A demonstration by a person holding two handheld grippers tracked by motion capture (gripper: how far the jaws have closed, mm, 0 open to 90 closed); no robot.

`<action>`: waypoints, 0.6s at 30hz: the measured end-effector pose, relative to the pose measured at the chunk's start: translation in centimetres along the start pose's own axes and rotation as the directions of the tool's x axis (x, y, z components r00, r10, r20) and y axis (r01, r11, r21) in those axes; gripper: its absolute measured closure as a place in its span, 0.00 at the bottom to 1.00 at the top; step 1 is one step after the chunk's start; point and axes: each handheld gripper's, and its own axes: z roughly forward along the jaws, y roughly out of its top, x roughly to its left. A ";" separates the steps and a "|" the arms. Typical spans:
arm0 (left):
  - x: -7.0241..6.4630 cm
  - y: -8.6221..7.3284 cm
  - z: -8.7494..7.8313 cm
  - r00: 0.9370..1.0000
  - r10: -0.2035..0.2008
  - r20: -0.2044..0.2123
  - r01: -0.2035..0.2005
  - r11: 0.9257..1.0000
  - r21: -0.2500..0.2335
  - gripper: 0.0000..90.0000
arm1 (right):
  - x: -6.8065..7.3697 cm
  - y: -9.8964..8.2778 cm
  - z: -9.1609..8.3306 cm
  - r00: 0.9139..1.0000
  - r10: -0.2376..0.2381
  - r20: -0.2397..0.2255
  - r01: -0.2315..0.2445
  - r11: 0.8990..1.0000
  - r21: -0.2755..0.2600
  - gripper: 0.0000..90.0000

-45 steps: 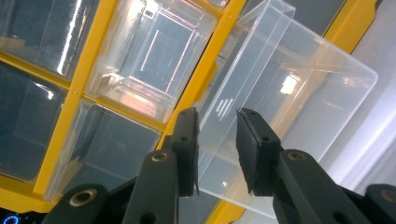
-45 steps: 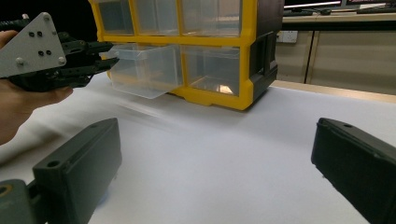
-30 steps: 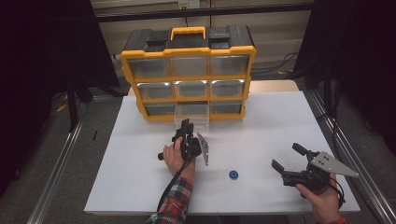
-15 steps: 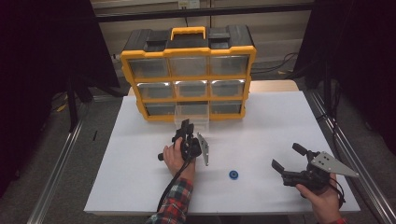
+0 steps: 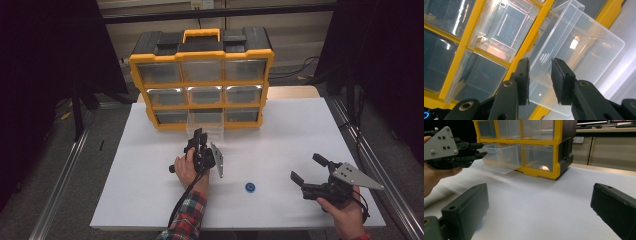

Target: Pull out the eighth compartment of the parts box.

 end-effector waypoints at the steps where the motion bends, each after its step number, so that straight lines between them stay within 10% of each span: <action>1: -0.1 0.0 0.0 1.000 -0.008 -0.005 0.008 1.000 0.004 0.75 | 0.0 0.0 0.0 1.000 0.007 0.005 -0.006 1.000 -0.004 0.01; 18: 0.2 -0.1 0.1 0.998 -0.062 -0.022 0.062 0.998 0.008 0.54 | 0.0 0.0 0.0 1.000 -0.003 -0.001 0.003 1.000 0.003 0.01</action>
